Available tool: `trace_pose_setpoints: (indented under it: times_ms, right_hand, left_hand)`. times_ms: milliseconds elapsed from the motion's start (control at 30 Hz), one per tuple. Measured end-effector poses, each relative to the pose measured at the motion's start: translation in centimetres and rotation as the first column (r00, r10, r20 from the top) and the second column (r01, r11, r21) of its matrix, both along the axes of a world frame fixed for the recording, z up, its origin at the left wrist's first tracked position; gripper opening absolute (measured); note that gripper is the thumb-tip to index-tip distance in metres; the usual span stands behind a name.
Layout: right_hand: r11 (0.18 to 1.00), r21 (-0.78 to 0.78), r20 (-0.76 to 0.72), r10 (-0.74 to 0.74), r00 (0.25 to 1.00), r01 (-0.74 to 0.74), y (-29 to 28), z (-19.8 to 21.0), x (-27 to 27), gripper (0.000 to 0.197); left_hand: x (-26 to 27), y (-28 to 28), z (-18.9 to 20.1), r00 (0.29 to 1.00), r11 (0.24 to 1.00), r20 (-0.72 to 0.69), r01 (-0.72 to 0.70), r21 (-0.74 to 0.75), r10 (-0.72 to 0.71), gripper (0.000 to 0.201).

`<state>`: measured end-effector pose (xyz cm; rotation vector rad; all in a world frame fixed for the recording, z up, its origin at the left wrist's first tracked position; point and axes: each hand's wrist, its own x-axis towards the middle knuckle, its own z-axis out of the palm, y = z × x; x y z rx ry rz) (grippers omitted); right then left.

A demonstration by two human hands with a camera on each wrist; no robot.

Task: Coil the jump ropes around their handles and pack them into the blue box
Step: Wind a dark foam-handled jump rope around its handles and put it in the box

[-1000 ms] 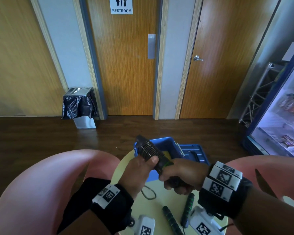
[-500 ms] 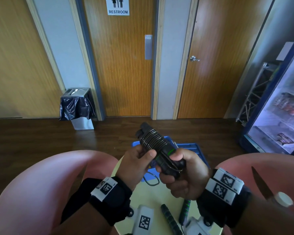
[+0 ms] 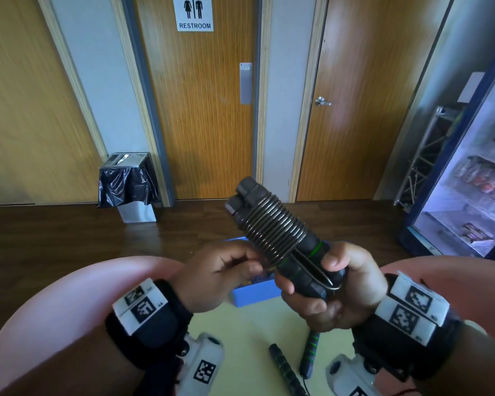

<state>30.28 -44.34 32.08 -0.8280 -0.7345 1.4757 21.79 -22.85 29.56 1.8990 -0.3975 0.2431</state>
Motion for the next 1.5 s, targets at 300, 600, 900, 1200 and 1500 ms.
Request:
trace_pose_setpoints:
  times_ms: [300,600,900,1200,1500]
  right_hand:
    - [0.941,-0.324,0.798,0.219,0.561,0.093,0.1,4.6,-0.6,0.057]
    - [0.761,-0.311,0.805,0.529,-0.267,0.569,1.8,1.2,-2.6,0.033]
    - [0.659,-0.139,0.838,0.476,-0.266,0.739,3.2,-3.2,1.0,0.045]
    - [0.685,-0.075,0.853,0.421,-0.309,0.725,3.2,-5.5,2.2,0.052]
    - [0.789,-0.037,0.835,0.362,-0.415,0.613,1.0,-5.7,3.1,0.070]
  left_hand:
    - [2.4,2.1,4.2,0.801,0.390,0.394,-0.220,0.894,-0.451,0.005]
    - [3.9,0.1,2.2,0.792,0.156,0.531,-0.508,0.847,-0.302,0.016]
    - [3.8,-3.5,-4.6,0.858,0.611,0.232,-0.494,0.619,0.459,0.028]
    - [2.2,-5.1,-7.8,0.824,0.822,-0.129,-0.510,0.254,0.551,0.023]
    - [2.1,-1.8,-5.7,0.922,0.847,0.079,-0.379,0.372,0.378,0.011]
